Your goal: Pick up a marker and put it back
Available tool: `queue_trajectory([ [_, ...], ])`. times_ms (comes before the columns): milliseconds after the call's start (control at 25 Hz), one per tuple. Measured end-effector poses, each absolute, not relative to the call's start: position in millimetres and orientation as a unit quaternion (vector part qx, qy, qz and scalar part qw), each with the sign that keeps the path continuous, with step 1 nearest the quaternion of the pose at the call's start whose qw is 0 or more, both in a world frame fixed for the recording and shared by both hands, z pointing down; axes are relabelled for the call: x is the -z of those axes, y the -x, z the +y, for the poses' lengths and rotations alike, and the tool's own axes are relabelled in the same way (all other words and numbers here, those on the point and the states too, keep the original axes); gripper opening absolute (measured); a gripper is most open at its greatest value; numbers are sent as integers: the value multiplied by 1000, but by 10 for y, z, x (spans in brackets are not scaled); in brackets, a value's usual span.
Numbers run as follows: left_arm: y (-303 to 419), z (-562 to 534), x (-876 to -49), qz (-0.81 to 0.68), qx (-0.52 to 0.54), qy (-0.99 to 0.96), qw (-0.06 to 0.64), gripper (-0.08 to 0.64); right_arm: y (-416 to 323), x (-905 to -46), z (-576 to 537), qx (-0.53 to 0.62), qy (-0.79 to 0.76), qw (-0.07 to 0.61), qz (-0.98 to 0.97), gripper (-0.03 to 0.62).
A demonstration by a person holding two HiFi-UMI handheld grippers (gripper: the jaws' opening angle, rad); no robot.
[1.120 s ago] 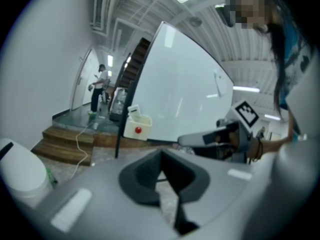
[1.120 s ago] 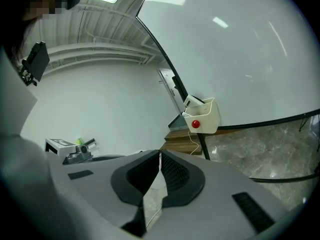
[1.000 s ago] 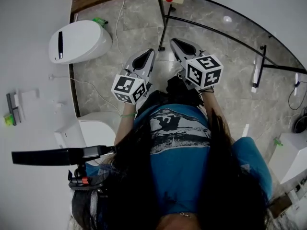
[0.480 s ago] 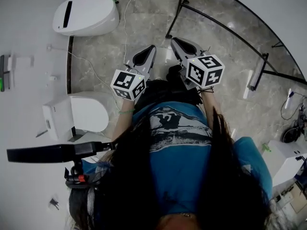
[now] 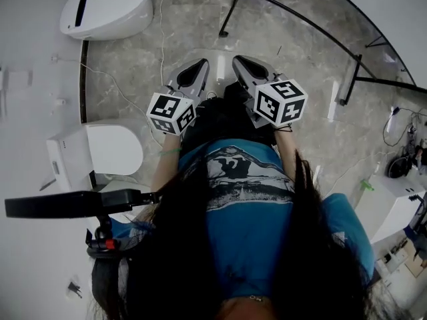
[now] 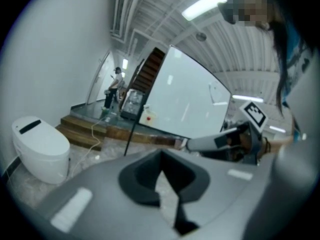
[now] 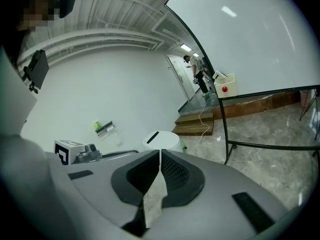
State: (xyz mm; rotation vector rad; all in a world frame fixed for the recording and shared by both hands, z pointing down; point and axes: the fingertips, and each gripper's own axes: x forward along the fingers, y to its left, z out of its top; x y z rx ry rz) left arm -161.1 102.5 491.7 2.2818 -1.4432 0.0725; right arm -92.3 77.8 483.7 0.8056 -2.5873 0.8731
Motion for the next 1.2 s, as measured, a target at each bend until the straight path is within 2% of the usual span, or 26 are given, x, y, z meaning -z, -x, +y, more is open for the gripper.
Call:
queue_trajectory([
  [200,1391,1057,-4809,-501,-22,-840,207,3,782,-4750,875,-296,-293,136,-899,20],
  [640,555,1627,-4494,-511,-18,-842,170,3,-41,-4453,1520,-270,-282,114,-914,20],
  [1200,-854,2778,-4495,-516,-27,-841,162,3,-1290,-4406,2616,-247,-259,112,-927,20],
])
